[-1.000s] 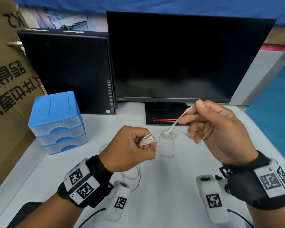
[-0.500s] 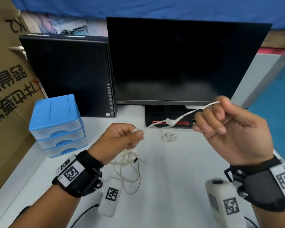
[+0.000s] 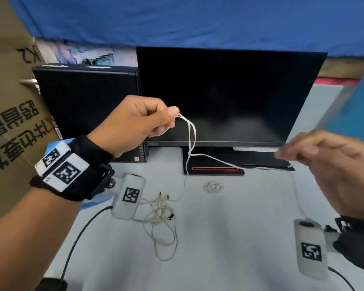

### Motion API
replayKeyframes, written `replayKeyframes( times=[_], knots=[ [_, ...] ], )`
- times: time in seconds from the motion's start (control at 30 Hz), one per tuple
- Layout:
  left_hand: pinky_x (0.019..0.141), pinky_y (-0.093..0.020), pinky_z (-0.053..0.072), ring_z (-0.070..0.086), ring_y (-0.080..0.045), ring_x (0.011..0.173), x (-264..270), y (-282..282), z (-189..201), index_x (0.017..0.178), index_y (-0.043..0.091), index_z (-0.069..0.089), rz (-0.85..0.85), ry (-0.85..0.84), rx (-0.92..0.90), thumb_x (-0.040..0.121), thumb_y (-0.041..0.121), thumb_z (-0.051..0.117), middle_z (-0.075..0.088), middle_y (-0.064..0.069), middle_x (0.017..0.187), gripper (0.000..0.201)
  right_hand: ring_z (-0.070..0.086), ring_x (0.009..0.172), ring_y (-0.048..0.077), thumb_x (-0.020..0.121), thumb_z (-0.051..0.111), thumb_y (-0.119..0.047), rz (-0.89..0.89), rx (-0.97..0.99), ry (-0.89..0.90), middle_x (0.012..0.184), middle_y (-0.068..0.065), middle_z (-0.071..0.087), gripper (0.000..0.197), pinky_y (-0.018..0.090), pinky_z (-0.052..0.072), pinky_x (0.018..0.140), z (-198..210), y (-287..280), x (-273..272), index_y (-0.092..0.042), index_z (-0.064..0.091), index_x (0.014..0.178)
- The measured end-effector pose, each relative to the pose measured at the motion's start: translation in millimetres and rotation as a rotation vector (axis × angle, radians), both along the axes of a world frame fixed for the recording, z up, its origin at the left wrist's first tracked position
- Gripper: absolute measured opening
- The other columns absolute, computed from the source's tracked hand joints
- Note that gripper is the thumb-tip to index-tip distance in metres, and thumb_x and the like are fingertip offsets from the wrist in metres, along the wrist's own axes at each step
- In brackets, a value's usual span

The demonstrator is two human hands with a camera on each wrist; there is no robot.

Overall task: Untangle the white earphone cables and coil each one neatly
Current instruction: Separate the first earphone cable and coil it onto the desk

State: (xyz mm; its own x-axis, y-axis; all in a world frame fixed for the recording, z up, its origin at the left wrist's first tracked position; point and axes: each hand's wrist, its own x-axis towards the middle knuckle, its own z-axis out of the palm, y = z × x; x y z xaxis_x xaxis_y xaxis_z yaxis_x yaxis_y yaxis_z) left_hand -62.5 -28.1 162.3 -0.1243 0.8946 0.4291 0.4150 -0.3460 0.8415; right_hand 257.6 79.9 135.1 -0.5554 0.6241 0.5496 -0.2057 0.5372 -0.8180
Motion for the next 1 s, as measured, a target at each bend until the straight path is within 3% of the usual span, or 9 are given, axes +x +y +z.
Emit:
replayKeyframes(
  times=[0.17, 0.27, 0.33, 0.5, 0.6, 0.7, 0.77, 0.87, 1.0],
  knots=[
    [0.051, -0.021, 0.036, 0.043, -0.008, 0.051, 59.2, 13.5, 42.2, 0.07, 0.006, 0.066, -0.074, 0.524, 0.004, 0.093, 0.032, 0.065, 0.056, -0.007, 0.059, 0.034, 0.068, 0.107, 0.019, 0.083, 0.063, -0.049, 0.089, -0.143, -0.163, 0.105, 0.005, 0.075, 0.058, 0.033, 0.048, 0.098, 18.6, -22.8, -61.2, -0.017, 0.053, 0.13],
    [0.054, -0.028, 0.039, 0.044, -0.014, 0.053, 65.6, 16.5, 58.9, 0.069, 0.007, 0.066, -0.039, 0.627, 0.046, 0.094, 0.029, 0.064, 0.058, -0.009, 0.06, 0.033, 0.054, 0.054, 0.019, 0.089, 0.053, -0.04, 0.263, -0.383, -0.116, 0.059, 0.005, 0.049, 0.042, 0.033, 0.055, 0.068, 26.9, -33.4, -83.2, -0.005, 0.058, 0.11],
    [0.051, -0.023, 0.034, 0.039, -0.011, 0.052, 49.4, 15.2, 64.3, 0.068, 0.01, 0.066, -0.013, 0.591, 0.021, 0.091, 0.037, 0.065, 0.05, -0.004, 0.056, 0.035, 0.023, 0.045, 0.012, 0.089, 0.052, -0.036, 0.249, -0.405, -0.055, 0.054, -0.001, 0.024, 0.029, 0.022, 0.034, 0.042, 30.4, -30.3, -79.5, -0.008, 0.058, 0.085],
    [0.052, -0.018, 0.029, 0.034, -0.014, 0.049, -1.6, -6.2, 51.6, 0.055, 0.018, 0.057, -0.109, 0.248, -0.109, 0.09, 0.041, 0.065, 0.043, -0.005, 0.054, 0.043, 0.018, 0.047, 0.011, 0.083, 0.058, -0.036, 0.111, -0.219, -0.143, 0.053, -0.001, 0.024, 0.029, 0.023, 0.016, 0.042, 25.7, -1.1, -44.8, -0.009, 0.063, 0.073],
    [0.053, -0.018, 0.029, 0.034, -0.006, 0.047, -46.9, -20.2, 55.3, 0.068, 0.015, 0.061, -0.403, -0.543, -0.199, 0.099, 0.033, 0.049, 0.049, 0.001, 0.057, 0.037, 0.023, 0.05, 0.013, 0.083, 0.059, -0.037, -0.056, -0.113, -0.213, 0.055, 0.002, 0.028, 0.029, 0.028, 0.016, 0.046, 12.9, 18.2, -27.2, -0.01, 0.068, 0.076],
    [0.072, -0.031, 0.04, 0.053, -0.026, 0.065, -79.8, -20.3, 63.2, 0.096, -0.001, 0.055, -0.73, -1.144, -0.261, 0.107, 0.028, 0.026, 0.059, -0.02, 0.082, 0.042, 0.033, 0.045, 0.005, 0.094, 0.06, -0.02, -0.218, 0.008, -0.32, 0.049, -0.009, 0.041, 0.021, 0.02, 0.026, 0.045, -18.1, 32.6, -28.9, -0.01, 0.071, 0.079],
    [0.081, -0.036, 0.045, 0.062, -0.035, 0.077, -78.4, -18.2, 62.4, 0.105, -0.007, 0.055, -0.623, -1.166, -0.159, 0.108, 0.023, 0.027, 0.061, -0.026, 0.09, 0.042, 0.042, 0.049, 0.001, 0.095, 0.06, -0.012, -0.201, 0.08, -0.409, 0.055, -0.012, 0.054, 0.021, 0.013, 0.033, 0.05, -44.1, 29.8, -43.1, -0.015, 0.071, 0.077],
    [0.067, -0.02, 0.052, 0.061, -0.008, 0.062, -53.0, -6.7, 52.5, 0.093, 0.003, 0.065, -0.149, -1.101, 0.073, 0.102, 0.014, 0.043, 0.065, -0.002, 0.077, 0.026, 0.048, 0.053, -0.001, 0.098, 0.054, -0.012, -0.006, 0.113, -0.603, 0.06, -0.019, 0.058, 0.025, 0.015, 0.038, 0.056, -87.7, 13.0, -61.2, -0.021, 0.069, 0.08],
    [0.067, -0.017, 0.052, 0.062, -0.003, 0.059, -36.6, 21.8, 21.7, 0.089, 0.008, 0.061, 0.227, -0.959, 0.216, 0.102, 0.012, 0.043, 0.066, 0.005, 0.068, 0.023, 0.062, 0.073, 0.023, 0.099, 0.051, -0.039, 0.263, 0.196, -0.781, 0.081, -0.001, 0.069, 0.022, 0.042, 0.053, 0.074, -106.5, -36.8, -71.1, -0.029, 0.069, 0.092]
  ],
)
